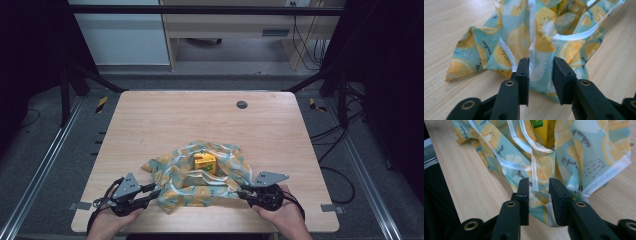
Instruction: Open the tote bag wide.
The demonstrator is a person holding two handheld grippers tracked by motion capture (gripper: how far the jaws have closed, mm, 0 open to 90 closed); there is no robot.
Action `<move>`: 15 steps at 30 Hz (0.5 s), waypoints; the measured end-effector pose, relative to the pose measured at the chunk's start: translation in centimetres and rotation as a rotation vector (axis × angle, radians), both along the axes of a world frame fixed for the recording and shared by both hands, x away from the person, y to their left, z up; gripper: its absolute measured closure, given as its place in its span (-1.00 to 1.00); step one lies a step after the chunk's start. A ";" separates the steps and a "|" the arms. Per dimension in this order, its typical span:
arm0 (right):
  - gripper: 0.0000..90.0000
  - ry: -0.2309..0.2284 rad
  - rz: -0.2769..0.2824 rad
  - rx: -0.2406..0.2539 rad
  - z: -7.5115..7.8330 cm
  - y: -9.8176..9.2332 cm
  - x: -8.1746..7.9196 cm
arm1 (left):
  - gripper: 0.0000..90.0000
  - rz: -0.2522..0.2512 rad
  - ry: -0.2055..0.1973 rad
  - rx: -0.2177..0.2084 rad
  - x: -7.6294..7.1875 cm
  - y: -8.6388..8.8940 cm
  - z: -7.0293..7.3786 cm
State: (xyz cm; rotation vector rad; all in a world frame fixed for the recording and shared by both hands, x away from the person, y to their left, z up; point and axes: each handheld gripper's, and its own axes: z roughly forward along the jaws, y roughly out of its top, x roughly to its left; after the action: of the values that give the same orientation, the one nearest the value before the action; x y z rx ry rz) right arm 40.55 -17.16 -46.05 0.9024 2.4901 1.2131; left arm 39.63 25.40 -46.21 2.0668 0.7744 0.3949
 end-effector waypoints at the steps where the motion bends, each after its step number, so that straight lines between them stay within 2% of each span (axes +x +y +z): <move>1: 0.44 -0.006 -0.003 0.000 0.2 0.0 0.0 | 0.42 0.005 -0.002 -0.004 0.0 0.2 0.2; 5: 0.25 -0.030 0.000 -0.003 1.5 0.2 -0.2 | 0.36 0.014 -0.018 -0.036 0.0 0.6 1.6; 8: 0.16 -0.053 -0.001 0.000 3.0 0.2 -0.2 | 0.33 0.013 -0.049 -0.039 0.0 0.8 2.8; 12: 0.07 -0.076 -0.004 0.005 4.5 0.1 -0.2 | 0.33 0.026 -0.072 -0.025 0.6 0.8 3.9; 15: 0.02 -0.088 -0.012 -0.003 5.1 0.2 0.3 | 0.34 0.055 -0.069 0.002 1.9 0.4 3.9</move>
State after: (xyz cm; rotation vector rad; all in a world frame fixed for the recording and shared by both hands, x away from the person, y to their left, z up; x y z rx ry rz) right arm 40.86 -16.92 -40.90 0.8438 2.4136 1.2182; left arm 41.49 25.78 -42.28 2.0264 0.7906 0.4944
